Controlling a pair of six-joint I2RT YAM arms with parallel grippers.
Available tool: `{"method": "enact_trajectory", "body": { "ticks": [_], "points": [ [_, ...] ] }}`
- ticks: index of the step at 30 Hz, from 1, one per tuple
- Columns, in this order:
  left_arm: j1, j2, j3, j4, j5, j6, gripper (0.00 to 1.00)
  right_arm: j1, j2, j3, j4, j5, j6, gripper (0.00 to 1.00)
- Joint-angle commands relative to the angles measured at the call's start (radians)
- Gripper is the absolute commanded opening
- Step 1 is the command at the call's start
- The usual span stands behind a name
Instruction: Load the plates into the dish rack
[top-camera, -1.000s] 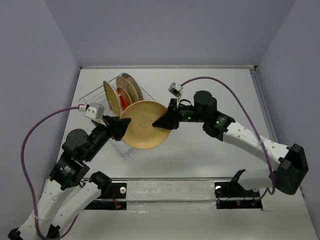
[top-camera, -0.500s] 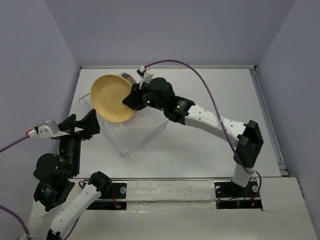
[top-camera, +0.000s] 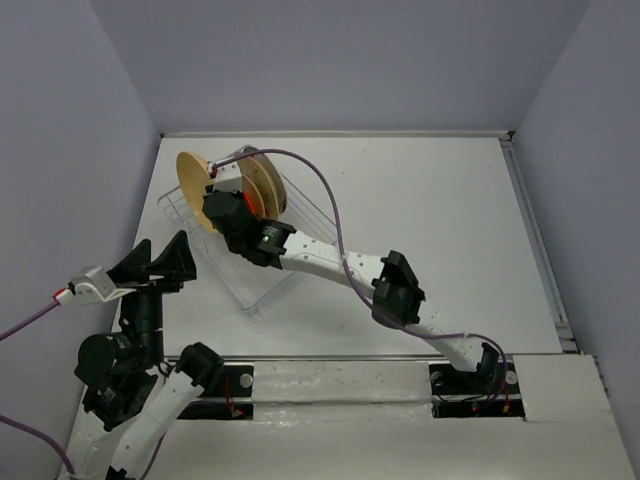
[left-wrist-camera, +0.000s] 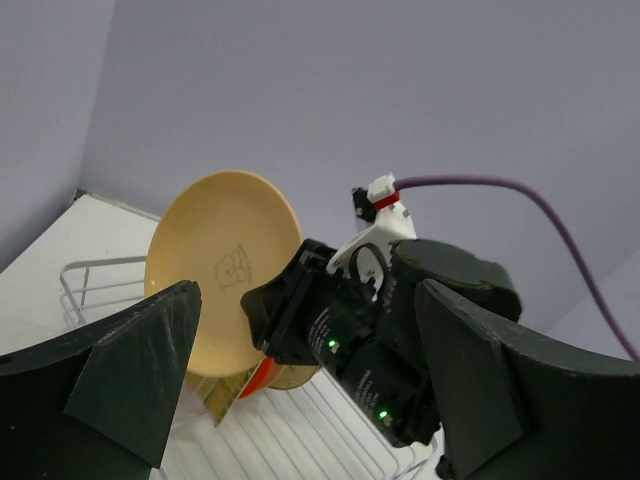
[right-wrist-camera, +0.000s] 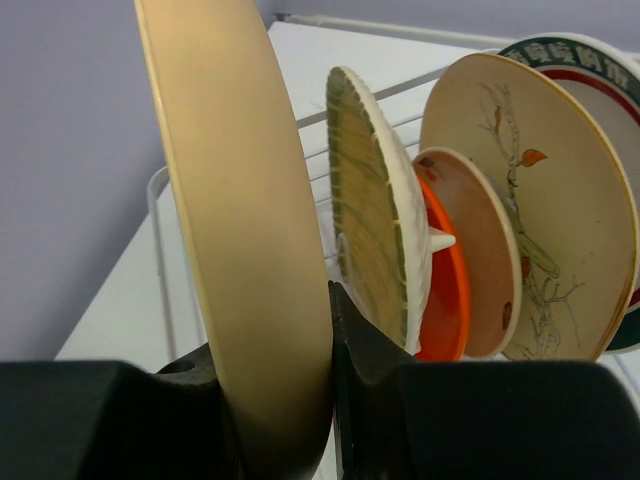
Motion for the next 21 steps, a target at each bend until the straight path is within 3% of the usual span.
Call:
{"method": "enact_trajectory", "body": {
  "ticks": [1, 6, 21],
  "points": [
    [-0.002, -0.027, -0.02, 0.118, -0.013, 0.015, 0.99, 0.01, 0.034, 0.098, 0.148, 0.189, -0.126, 0.07],
    [0.03, 0.005, -0.02, 0.129, 0.04, -0.004, 0.99, 0.01, 0.083, 0.083, 0.189, 0.246, -0.168, 0.07],
    [0.044, 0.019, -0.023, 0.131, 0.063, -0.007, 0.99, 0.053, 0.116, -0.023, 0.199, 0.216, -0.18, 0.07]
  ]
}}
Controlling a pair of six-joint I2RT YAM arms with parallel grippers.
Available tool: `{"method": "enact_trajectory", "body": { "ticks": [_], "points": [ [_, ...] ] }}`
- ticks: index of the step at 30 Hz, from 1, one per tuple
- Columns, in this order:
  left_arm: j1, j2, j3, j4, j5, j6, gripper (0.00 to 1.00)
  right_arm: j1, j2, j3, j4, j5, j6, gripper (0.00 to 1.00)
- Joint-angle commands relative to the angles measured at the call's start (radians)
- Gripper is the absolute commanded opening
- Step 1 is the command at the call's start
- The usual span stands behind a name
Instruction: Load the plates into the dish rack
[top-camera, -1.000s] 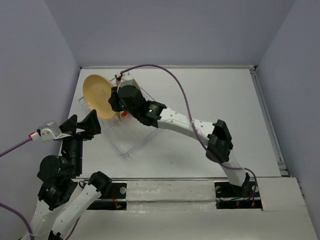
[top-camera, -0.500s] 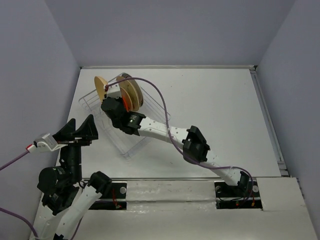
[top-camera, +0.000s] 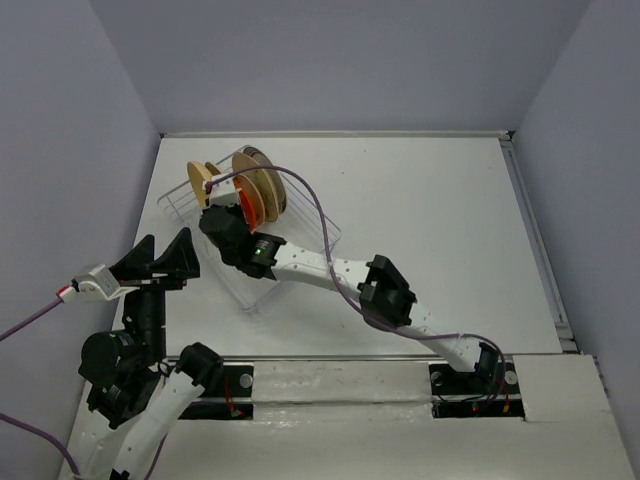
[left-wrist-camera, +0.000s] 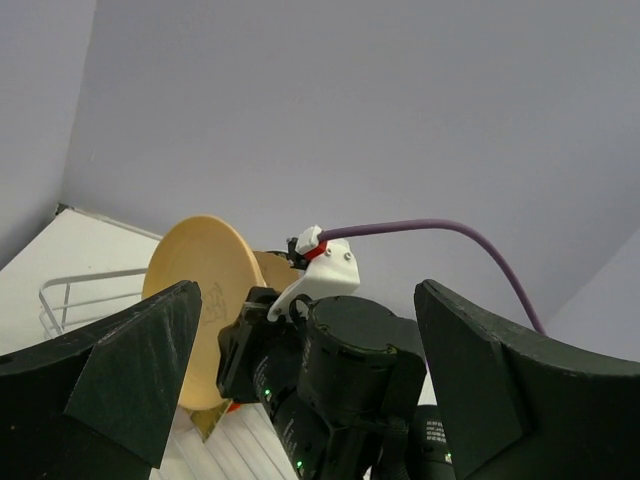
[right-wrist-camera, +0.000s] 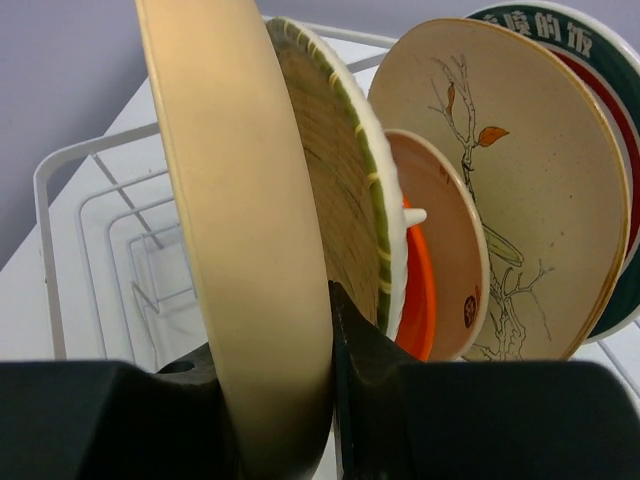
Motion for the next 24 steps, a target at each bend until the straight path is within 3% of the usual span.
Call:
{"method": "enact_trajectory", "body": {
  "ticks": [1, 10, 12, 13, 16, 24],
  "points": [
    [0.004, 0.024, -0.005, 0.062, -0.001, -0.005, 0.99, 0.034, -0.002, -0.037, 0.067, 0.03, -0.036, 0.07],
    [0.004, 0.027, -0.004, 0.061, 0.0, -0.008, 0.99, 0.054, -0.02, -0.126, 0.099, 0.0, -0.042, 0.1],
    [0.004, 0.03, -0.004, 0.059, -0.001, -0.008, 0.99, 0.054, -0.026, -0.129, 0.099, -0.005, -0.042, 0.21],
    [0.003, 0.032, -0.002, 0.058, -0.003, -0.008, 0.99, 0.054, -0.037, -0.132, 0.099, -0.01, -0.042, 0.37],
    [0.003, 0.037, 0.003, 0.052, -0.006, -0.015, 0.99, 0.054, -0.089, -0.178, 0.099, -0.028, -0.021, 0.55],
    [0.004, 0.064, 0.036, 0.033, -0.007, -0.027, 0.99, 0.054, -0.403, -0.447, 0.157, -0.138, 0.047, 0.79]
  ]
}}
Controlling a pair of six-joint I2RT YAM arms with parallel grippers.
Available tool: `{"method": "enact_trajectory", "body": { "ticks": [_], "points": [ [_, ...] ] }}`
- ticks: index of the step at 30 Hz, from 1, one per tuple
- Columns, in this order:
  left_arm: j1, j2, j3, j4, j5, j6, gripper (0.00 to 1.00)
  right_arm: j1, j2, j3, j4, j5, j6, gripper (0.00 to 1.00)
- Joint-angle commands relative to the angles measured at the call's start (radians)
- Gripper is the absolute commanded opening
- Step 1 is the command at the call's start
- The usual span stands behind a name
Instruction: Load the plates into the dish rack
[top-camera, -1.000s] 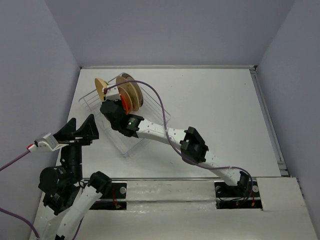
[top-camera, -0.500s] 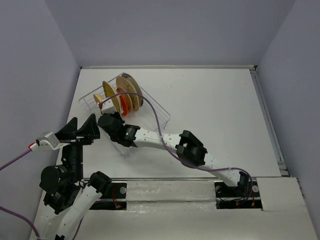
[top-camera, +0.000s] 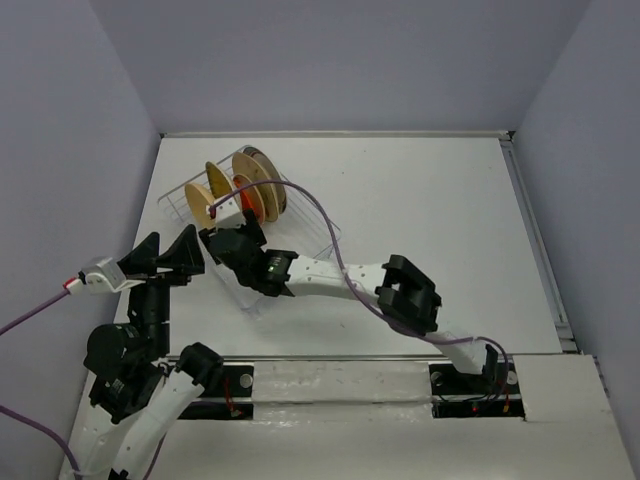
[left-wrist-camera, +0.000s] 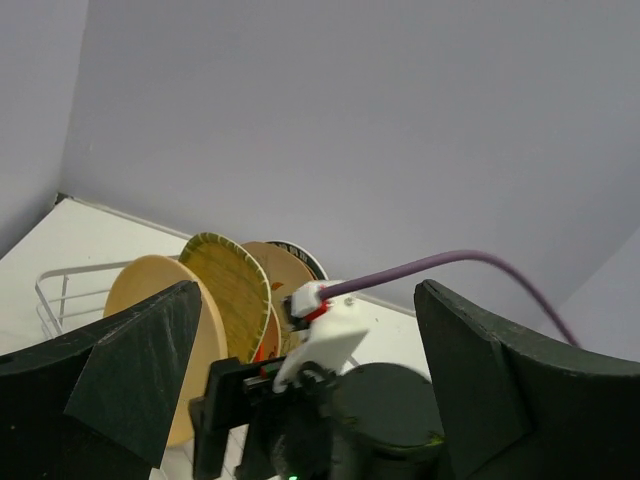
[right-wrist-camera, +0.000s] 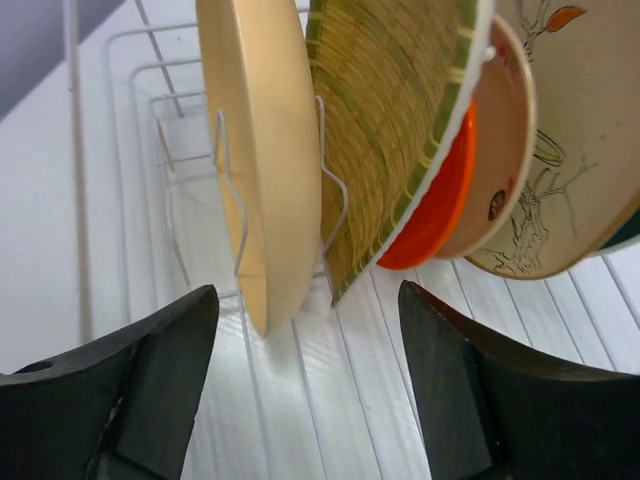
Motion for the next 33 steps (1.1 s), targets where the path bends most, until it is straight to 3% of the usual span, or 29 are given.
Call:
{"method": "enact_trajectory", "body": {
  "ticks": [1, 4, 9, 15, 21, 27, 33],
  "points": [
    [0.003, 0.044, 0.042, 0.033, -0.006, -0.016, 0.99, 0.003, -0.271, -0.168, 0.122, -0.076, 0.057, 0.81],
    [0.004, 0.079, 0.055, 0.021, 0.018, -0.024, 0.99, 0.003, -0.455, -0.395, 0.182, -0.132, 0.103, 0.89],
    [0.003, 0.182, 0.079, -0.016, 0.111, -0.064, 0.99, 0.003, -0.812, -0.763, 0.271, -0.119, 0.123, 0.94],
    [0.003, 0.306, 0.062, 0.003, 0.323, -0.15, 0.99, 0.003, -1.216, -1.184, 0.28, 0.131, 0.193, 1.0],
    [0.004, 0.43, 0.038, 0.009, 0.401, -0.144, 0.99, 0.003, -1.687, -1.576, 0.173, 0.285, 0.276, 1.0],
    [0.004, 0.532, 0.052, 0.012, 0.448, -0.153, 0.99, 0.003, -2.015, -1.707, 0.08, 0.262, 0.311, 1.0],
    [0.004, 0.546, 0.052, 0.044, 0.467, -0.164, 0.99, 0.003, -2.054, -1.698, -0.003, 0.272, 0.325, 1.0]
  ]
}}
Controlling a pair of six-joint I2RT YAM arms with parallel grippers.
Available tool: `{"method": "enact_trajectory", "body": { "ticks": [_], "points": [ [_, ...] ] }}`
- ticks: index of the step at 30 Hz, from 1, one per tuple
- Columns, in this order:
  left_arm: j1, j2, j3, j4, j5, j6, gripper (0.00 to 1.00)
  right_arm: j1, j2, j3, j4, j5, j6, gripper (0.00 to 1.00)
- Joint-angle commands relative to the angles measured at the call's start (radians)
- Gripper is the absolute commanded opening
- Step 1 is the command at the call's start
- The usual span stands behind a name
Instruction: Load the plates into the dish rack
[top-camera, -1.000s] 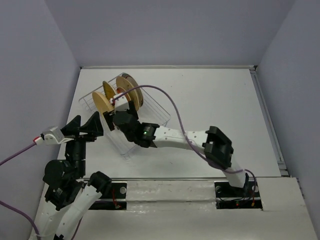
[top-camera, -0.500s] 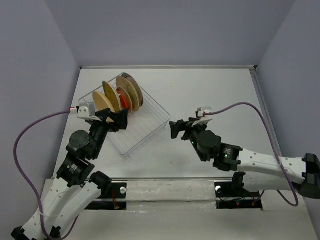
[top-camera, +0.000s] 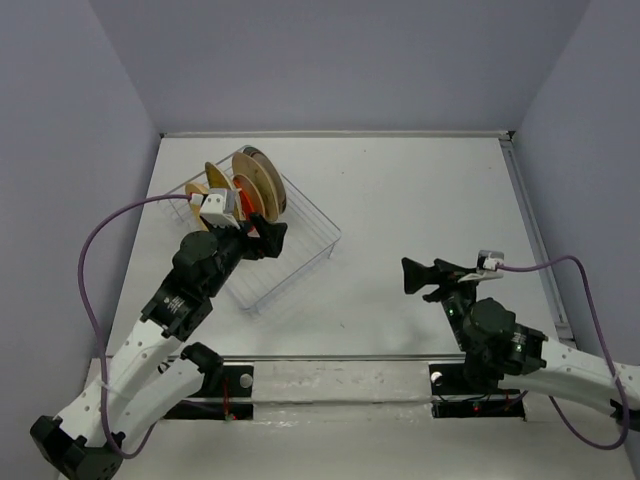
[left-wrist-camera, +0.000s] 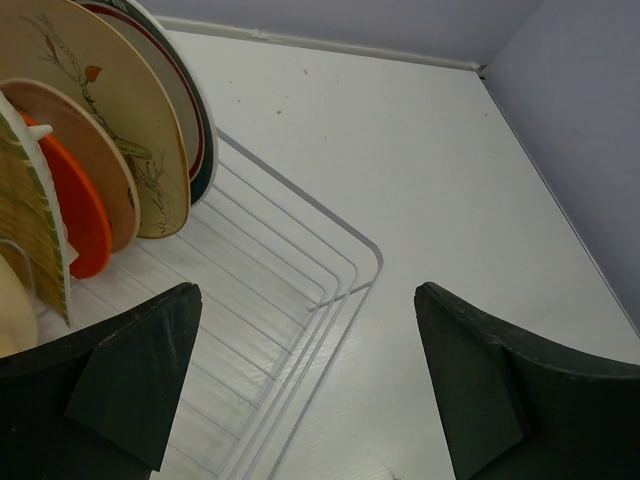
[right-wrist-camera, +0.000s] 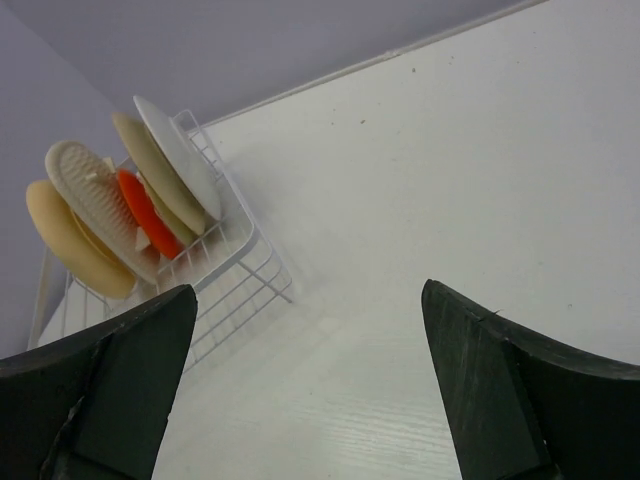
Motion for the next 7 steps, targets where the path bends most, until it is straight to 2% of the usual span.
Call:
{"method": "enact_trajectory", "body": {
  "ticks": [1, 7],
  "points": [
    [0.004, -0.013, 0.017, 0.069, 0.038, -0.011, 0.99, 0.004, 0.022, 0.014, -0.05, 0.044, 0.031, 1.0],
    [0.004, 0.012, 0.018, 0.088, 0.052, -0.003, 0.99, 0.004, 0.153, 0.08, -0.05, 0.062, 0.018, 1.0]
  ]
}}
